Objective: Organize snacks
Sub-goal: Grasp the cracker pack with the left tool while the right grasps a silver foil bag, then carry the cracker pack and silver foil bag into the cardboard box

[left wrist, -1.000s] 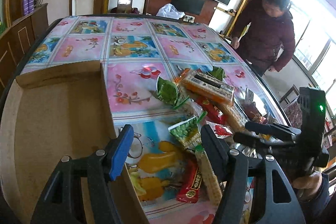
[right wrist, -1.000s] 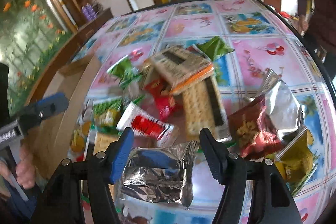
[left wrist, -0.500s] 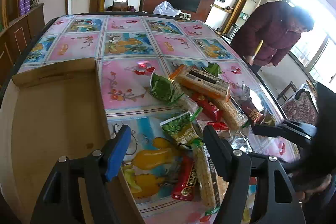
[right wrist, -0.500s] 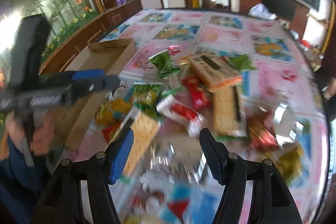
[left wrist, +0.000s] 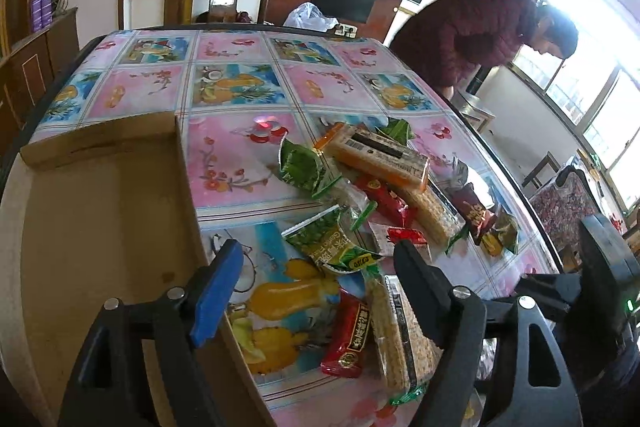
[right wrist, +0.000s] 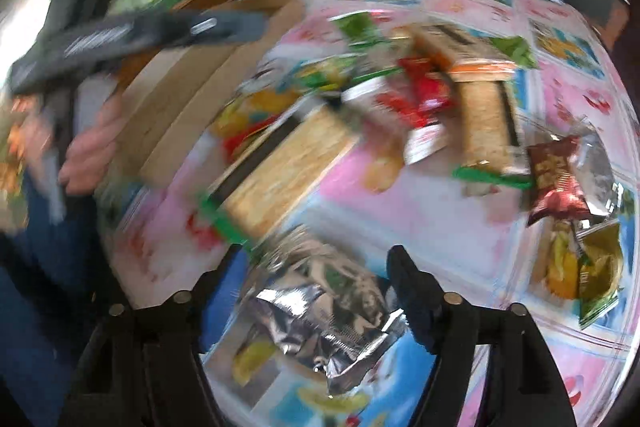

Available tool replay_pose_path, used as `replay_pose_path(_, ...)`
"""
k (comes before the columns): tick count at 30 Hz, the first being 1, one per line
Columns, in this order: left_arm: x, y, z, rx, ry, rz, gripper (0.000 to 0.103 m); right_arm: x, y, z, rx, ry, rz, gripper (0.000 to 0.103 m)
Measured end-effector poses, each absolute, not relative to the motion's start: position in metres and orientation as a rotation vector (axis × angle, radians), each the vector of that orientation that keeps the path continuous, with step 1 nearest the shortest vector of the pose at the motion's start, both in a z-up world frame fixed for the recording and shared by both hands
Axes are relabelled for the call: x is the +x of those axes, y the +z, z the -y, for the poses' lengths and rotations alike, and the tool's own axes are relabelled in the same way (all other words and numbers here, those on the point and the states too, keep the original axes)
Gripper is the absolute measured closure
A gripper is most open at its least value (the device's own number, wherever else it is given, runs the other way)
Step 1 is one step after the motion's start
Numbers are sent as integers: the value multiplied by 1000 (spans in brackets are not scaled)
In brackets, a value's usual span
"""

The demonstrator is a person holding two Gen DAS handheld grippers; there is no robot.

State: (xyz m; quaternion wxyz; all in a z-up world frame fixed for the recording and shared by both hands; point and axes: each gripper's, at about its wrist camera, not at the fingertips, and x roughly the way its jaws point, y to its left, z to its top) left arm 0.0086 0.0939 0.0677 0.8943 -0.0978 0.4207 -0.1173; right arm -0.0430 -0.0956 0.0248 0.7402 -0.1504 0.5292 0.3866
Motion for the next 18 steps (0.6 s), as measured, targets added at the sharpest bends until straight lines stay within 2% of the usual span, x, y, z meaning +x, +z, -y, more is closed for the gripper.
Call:
replay_pose_path(11,7,62,-78,-158,-325,-906,25,-85,8,82,-633,877,-1119,18)
replay_pose_path(13,5,61,-75,-147,-347,-917,25,-85,12,88,-578,840,-1104,40)
replay_pose_path(18,-19,61,-59,-124,-424,-932,25,-72,17,122,-379,580,-1040,40)
